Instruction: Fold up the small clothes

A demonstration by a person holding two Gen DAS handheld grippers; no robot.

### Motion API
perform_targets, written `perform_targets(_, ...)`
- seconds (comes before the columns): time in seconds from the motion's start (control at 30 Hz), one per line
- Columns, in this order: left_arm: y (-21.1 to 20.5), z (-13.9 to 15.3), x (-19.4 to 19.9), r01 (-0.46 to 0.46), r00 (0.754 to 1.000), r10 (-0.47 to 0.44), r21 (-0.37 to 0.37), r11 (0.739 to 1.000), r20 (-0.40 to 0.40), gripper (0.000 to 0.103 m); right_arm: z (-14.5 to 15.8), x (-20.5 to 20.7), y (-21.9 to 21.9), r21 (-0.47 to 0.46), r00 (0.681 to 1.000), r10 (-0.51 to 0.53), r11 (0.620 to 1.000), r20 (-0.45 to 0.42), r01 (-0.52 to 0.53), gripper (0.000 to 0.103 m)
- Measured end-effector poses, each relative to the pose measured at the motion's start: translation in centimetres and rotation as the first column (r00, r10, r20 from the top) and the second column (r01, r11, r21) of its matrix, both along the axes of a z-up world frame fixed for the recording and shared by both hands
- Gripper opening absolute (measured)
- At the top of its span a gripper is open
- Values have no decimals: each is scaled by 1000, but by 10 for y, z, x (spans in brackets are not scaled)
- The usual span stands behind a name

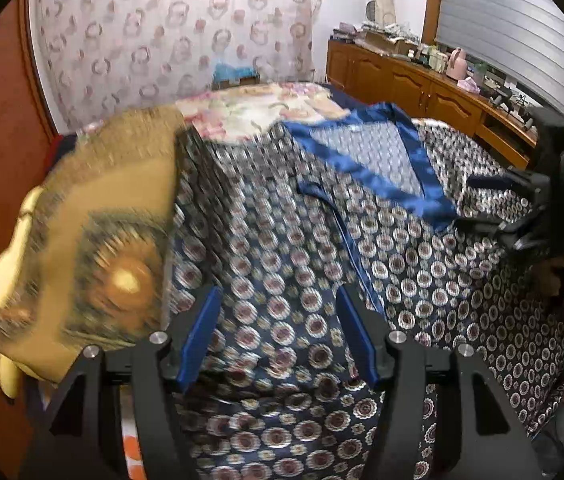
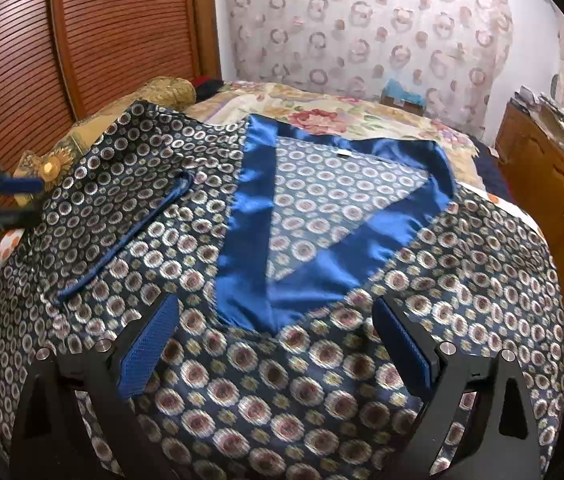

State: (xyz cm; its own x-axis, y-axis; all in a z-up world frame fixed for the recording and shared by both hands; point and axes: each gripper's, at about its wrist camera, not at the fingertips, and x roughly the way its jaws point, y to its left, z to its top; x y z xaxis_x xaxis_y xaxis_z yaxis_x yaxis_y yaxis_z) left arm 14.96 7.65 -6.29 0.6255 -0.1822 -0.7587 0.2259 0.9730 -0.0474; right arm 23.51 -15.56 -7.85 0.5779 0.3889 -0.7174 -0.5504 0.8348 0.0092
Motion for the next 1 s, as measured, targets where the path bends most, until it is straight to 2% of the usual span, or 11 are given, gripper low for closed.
perform_targets(0.23,-22,-17,10,0,1000,0,-24,1000,-13,60,9,-3,-47,6,999,-44,999,23,44,93)
perform_targets(0.43,-38,-27,19,-7,999,7,-13,1000,-34,60,21,-5,-110,3,990,-132,991,45,132,86)
perform_targets(0.53,-42,-33,24,-9,999,9,0,1000,-45,60,24,-2,-150,1,979,-198,980,42,198,80)
perform_targets(0.7,-46,-36,22,-8,1000,9,21,1000,-8,61,20,6,-212,-5,954,-300,954,16,300,67)
perform_targets(0.87,-49,-37,26,6,1000,-6,22,1000,-12,69,5,15,-252,14,929,-369,929,-42,370,55)
perform_targets(1.0,-50,-38,26,6,1000,-5,34,999,-18,81,-7,19,-272,47,911,-402,912,-95,407,49)
